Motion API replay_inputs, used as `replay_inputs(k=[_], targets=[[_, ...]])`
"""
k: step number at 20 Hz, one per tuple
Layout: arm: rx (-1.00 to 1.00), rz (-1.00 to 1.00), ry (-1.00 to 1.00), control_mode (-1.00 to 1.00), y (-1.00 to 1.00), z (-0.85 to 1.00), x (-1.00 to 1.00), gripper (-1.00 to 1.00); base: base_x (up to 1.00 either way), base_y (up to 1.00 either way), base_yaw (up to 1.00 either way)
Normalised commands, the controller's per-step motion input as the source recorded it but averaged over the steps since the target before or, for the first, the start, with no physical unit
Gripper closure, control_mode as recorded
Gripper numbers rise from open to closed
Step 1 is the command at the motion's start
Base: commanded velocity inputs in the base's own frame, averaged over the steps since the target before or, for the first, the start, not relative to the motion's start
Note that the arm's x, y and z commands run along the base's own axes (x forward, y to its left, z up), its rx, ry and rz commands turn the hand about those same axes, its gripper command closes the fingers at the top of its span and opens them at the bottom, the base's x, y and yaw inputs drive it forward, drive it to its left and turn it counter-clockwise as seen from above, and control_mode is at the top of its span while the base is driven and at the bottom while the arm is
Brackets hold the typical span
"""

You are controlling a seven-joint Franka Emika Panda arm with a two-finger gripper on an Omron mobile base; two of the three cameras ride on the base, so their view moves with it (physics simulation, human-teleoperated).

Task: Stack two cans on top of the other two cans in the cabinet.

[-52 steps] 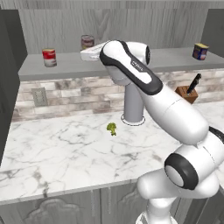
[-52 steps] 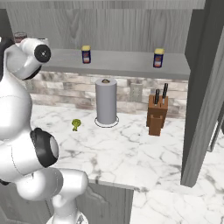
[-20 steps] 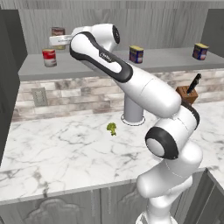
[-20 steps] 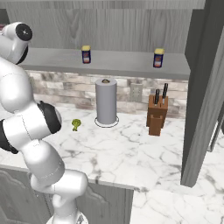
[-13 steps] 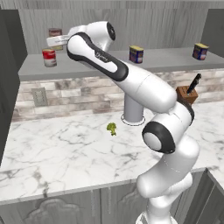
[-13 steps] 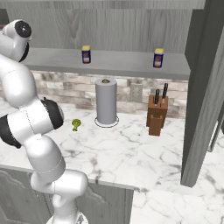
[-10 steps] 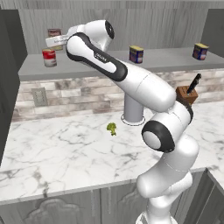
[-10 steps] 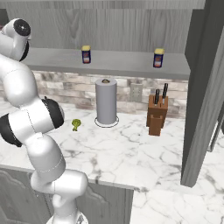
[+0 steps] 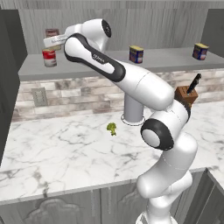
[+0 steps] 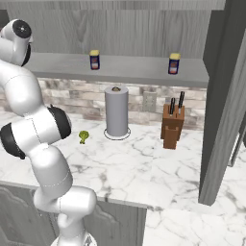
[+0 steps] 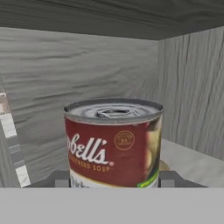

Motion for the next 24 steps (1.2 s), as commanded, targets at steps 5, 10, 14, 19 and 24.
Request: replay_inputs(k=[5,10,14,19,24], targets=[[0.0,0.0,-0.04,-1.0,0.02,-0.09,0.03,1.0,0.0,0.0,0.0],[0.0,0.0,-0.01,-1.0,0.05,-0.07,0.09,1.0,0.0,0.0,0.0],[0.0,0.0,0.0,-1.0,0.03,0.0,0.1,1.0,0.0,0.0,0.0],[0.0,0.0,0.0,-1.0,0.06,0.0,0.06,1.0,0.0,0.0,0.0],[0.0,0.0,0.0,-1.0,0.11,0.0,0.05,1.0,0.0,0.0,0.0]])
